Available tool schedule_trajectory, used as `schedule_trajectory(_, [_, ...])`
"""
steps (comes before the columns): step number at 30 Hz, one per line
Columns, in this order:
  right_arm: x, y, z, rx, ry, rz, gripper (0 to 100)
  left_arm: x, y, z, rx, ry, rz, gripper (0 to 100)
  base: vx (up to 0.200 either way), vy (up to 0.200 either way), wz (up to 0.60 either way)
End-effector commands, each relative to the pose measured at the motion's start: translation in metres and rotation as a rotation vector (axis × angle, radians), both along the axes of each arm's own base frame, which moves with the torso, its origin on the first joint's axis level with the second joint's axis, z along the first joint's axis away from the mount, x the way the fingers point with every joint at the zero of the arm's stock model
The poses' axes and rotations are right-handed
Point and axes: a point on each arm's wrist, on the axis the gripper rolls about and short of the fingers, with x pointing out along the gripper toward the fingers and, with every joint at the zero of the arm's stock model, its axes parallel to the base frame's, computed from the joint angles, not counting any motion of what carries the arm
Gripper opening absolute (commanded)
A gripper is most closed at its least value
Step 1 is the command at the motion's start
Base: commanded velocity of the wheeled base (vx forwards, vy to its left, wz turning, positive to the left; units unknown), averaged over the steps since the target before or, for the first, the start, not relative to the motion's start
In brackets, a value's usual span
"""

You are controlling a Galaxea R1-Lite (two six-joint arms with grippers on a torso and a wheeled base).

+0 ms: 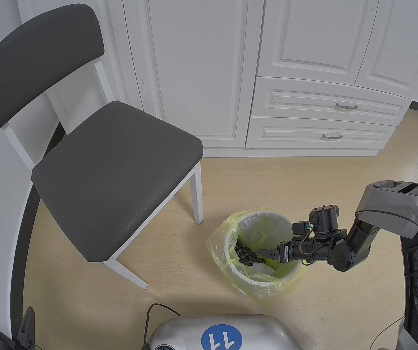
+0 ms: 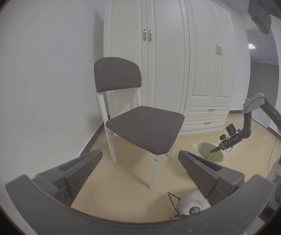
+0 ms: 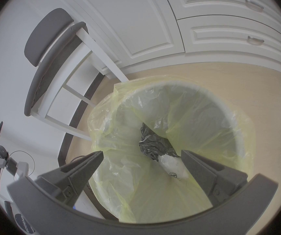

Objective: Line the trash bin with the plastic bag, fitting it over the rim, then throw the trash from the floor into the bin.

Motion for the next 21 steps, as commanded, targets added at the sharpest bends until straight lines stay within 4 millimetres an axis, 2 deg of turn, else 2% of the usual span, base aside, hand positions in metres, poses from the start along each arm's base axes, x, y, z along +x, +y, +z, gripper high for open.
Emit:
schedule_trajectory(1, [-0.002, -0.001, 0.013, 0.007, -0.024, -0.001, 100, 0.0, 0.0, -0.005, 0.0, 0.003, 0.0, 100, 0.0, 0.0, 0.0])
schedule_trajectory(4, [-0.009, -0.003, 0.035, 0.016, -0.055, -0.001, 100, 0.0, 0.0, -0.005, 0.0, 0.003, 0.002, 100, 0.0, 0.0, 0.0])
schedule_trajectory(7, [-0.023, -0.007, 0.067, 0.028, -0.106, -0.003, 100, 0.0, 0.0, -0.005, 0.0, 0.003, 0.0, 100, 0.0, 0.0, 0.0])
schedule_trajectory(8, [-0.024, -0.007, 0.068, 0.028, -0.108, -0.003, 100, 0.0, 0.0, -0.005, 0.0, 0.003, 0.0, 100, 0.0, 0.0, 0.0])
schedule_trajectory(9, [-0.034, -0.011, 0.092, 0.041, -0.147, -0.006, 100, 0.0, 0.0, -0.005, 0.0, 0.003, 0.0, 100, 0.0, 0.0, 0.0])
schedule_trajectory(10, [-0.035, -0.013, 0.096, 0.042, -0.153, -0.009, 100, 0.0, 0.0, -0.005, 0.0, 0.003, 0.0, 100, 0.0, 0.0, 0.0])
schedule_trajectory(11, [-0.047, -0.021, 0.114, 0.046, -0.179, -0.027, 100, 0.0, 0.0, -0.005, 0.0, 0.003, 0.0, 100, 0.0, 0.0, 0.0])
schedule_trajectory(12, [-0.047, -0.021, 0.114, 0.046, -0.179, -0.027, 100, 0.0, 0.0, -0.005, 0.0, 0.003, 0.0, 100, 0.0, 0.0, 0.0])
schedule_trajectory(13, [-0.062, -0.032, 0.133, 0.051, -0.211, -0.051, 100, 0.0, 0.0, -0.005, 0.0, 0.003, 0.0, 100, 0.0, 0.0, 0.0])
schedule_trajectory(14, [-0.063, -0.033, 0.134, 0.051, -0.214, -0.054, 100, 0.0, 0.0, -0.005, 0.0, 0.003, 0.0, 100, 0.0, 0.0, 0.0])
schedule_trajectory(15, [-0.076, -0.044, 0.148, 0.048, -0.246, -0.092, 100, 0.0, 0.0, -0.005, 0.0, 0.003, 0.0, 100, 0.0, 0.0, 0.0])
schedule_trajectory(17, [-0.083, -0.056, 0.158, 0.036, -0.279, -0.154, 100, 0.0, 0.0, -0.005, 0.0, 0.003, 0.0, 100, 0.0, 0.0, 0.0])
schedule_trajectory(21, [-0.087, -0.07, 0.174, 0.004, -0.341, -0.259, 100, 0.0, 0.0, -0.005, 0.011, -0.001, -0.003, 100, 0.0, 0.0, 0.0])
